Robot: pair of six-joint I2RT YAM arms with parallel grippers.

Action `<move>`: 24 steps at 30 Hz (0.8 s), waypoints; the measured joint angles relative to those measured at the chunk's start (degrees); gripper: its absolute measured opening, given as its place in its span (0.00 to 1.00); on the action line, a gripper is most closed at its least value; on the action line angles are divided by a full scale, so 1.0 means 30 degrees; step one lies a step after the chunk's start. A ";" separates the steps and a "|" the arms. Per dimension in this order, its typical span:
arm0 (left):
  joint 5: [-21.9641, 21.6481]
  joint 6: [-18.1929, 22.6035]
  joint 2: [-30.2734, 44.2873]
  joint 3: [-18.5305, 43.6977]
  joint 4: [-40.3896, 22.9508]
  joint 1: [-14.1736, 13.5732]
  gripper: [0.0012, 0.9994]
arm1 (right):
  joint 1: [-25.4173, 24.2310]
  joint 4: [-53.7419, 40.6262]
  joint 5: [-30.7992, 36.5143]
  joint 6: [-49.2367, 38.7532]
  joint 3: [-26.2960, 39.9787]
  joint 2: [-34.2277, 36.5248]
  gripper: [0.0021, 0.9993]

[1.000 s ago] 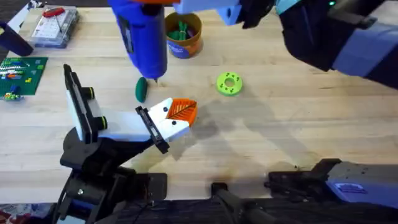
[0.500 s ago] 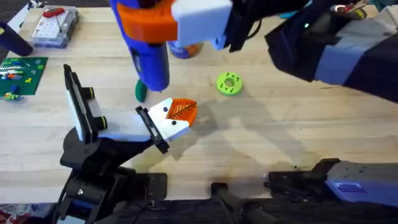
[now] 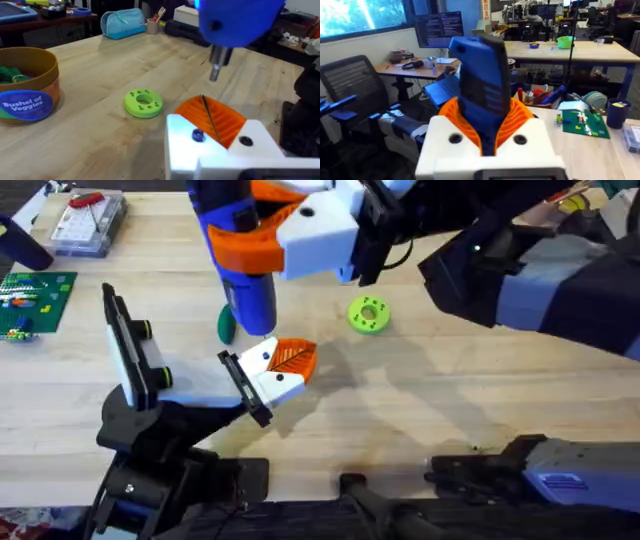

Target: Pick up the gripper from the table and insert it into the empty holder that is missing its gripper. Then pick up a screw, insert it into the mounting hole, and use the screwdriver to tighten it. Finally, clean up the table by picking up the vegetable and placing it into the bucket.

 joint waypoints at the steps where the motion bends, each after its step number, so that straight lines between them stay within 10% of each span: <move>1: 0.0000 0.0000 -0.0007 0.0000 0.0000 0.0000 0.02 | 0.0014 0.0000 0.0077 -0.0084 0.0000 0.0007 0.08; 24: 0.0000 0.0000 -0.0001 0.0000 -0.0006 0.0000 0.02 | 0.0129 -0.0067 0.0282 -0.0316 -0.0058 0.1603 0.08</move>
